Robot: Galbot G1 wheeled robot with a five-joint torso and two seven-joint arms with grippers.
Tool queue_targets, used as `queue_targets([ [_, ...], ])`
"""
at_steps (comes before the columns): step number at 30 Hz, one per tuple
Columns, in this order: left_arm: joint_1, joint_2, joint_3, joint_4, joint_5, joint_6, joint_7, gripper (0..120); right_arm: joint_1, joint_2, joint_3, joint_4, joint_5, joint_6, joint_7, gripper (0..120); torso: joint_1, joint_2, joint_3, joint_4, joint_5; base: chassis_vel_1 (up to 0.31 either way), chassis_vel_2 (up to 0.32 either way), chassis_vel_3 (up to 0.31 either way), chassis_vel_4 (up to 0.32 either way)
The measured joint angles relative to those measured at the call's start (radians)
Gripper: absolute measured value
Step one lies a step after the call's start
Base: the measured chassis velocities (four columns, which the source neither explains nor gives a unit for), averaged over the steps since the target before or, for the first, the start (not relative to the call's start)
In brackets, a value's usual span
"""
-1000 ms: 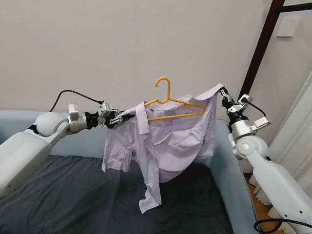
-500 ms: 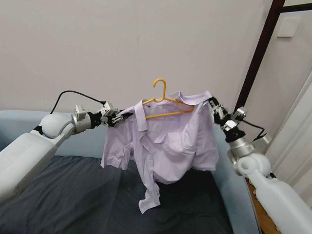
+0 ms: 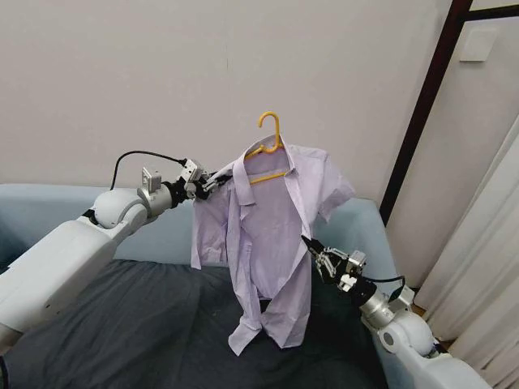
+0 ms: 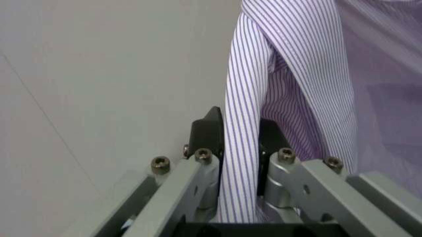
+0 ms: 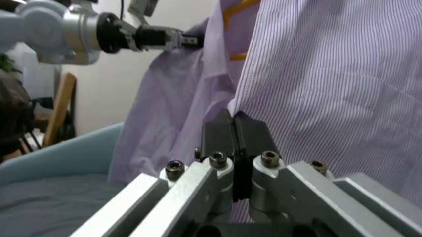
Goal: Pick up the clothes from the sofa and hang them on the clothes hanger.
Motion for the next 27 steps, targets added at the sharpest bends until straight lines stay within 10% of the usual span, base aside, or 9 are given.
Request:
queue_targets([
  [8,-0.022,0.001,0.019,0.004,-0.012,-0.027,0.020,7,-0.055,-0.016,0.005,-0.001,-0.105,0.003,0.081,14,0.000,0.000,0.000,-0.0001,0.0000,0.000,0.000,0.000,0.000],
  [14,-0.048,0.007,0.036,0.021,-0.011,-0.081,0.106,7,-0.103,-0.039,0.011,-0.016,-0.077,0.044,-0.100,34,0.000,0.000,0.000,-0.0001,0.0002,0.000,0.000,0.000,0.000],
  [27,-0.097,0.003,0.051,0.147,0.160,-0.303,0.466,7,0.014,-0.286,0.160,0.114,0.443,-0.143,-0.174,84,0.000,0.000,0.000,-0.0002,-0.0001,0.000,0.000,0.000,0.000],
])
